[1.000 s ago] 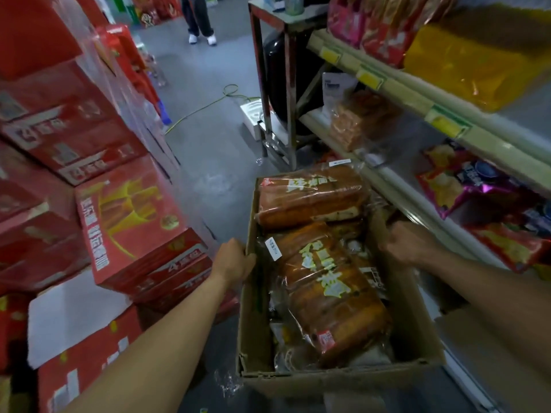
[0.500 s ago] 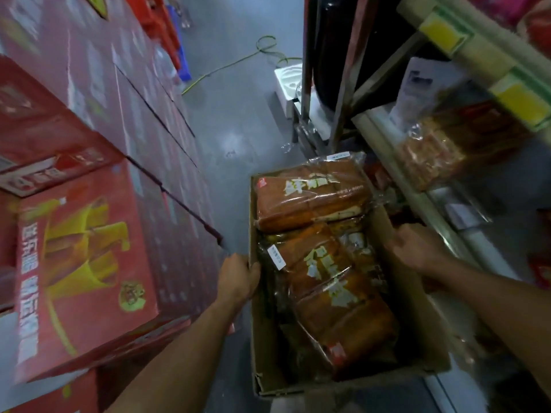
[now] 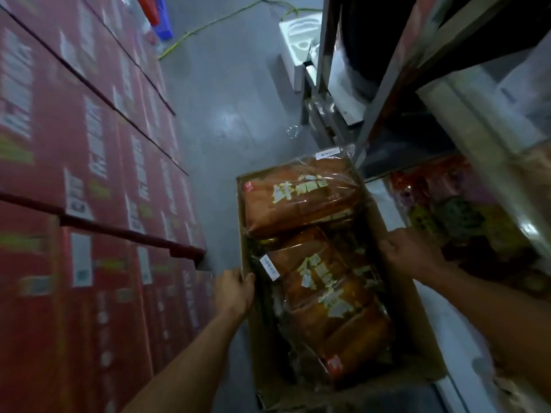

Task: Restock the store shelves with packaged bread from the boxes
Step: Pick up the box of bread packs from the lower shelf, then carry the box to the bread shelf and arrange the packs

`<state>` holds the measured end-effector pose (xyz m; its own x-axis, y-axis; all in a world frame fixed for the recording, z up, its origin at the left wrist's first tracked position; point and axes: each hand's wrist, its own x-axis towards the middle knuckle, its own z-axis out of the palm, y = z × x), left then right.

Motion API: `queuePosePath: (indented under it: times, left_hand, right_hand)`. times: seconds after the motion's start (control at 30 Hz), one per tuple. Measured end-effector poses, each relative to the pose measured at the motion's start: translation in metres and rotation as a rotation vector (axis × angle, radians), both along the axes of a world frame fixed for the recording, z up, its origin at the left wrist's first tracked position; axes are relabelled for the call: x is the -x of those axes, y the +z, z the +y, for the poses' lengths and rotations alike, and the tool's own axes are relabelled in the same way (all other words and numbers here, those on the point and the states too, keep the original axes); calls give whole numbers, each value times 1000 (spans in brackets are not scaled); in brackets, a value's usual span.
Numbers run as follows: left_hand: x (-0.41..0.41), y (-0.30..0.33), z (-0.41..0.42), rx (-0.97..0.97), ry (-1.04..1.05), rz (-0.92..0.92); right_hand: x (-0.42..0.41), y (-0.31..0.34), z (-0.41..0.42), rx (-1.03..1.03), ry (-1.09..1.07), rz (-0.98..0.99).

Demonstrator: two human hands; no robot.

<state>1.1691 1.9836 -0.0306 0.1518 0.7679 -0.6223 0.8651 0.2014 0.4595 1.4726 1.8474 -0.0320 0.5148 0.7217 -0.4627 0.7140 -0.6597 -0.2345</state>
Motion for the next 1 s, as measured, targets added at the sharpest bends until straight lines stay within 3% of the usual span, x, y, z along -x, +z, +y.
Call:
queuePosePath:
  times: [0.23,0.43,0.67,0.87,0.93,1.0]
  left_hand:
    - [-30,-118,12,-58,50,53]
    - [-44,-181,5,-62,27,74]
    - [-44,-208,-19,-53,-14,85]
    - [-45,-223,-39,30,68,71]
    - [-49,-219,-42,68,171,28]
    - [-53,-209,-49,-31,283,-41]
  right_hand:
    - [-30,-115,22,0,36,-81]
    - [-38,-179,19,-2,68,-99]
    - [-34,-215,0,89,-39,-42]
    - [-27,-226,-9,219,-225,94]
    - [-22,-219,-8,165,-327,129]
    - [-9,-205,-9,-29,-444,87]
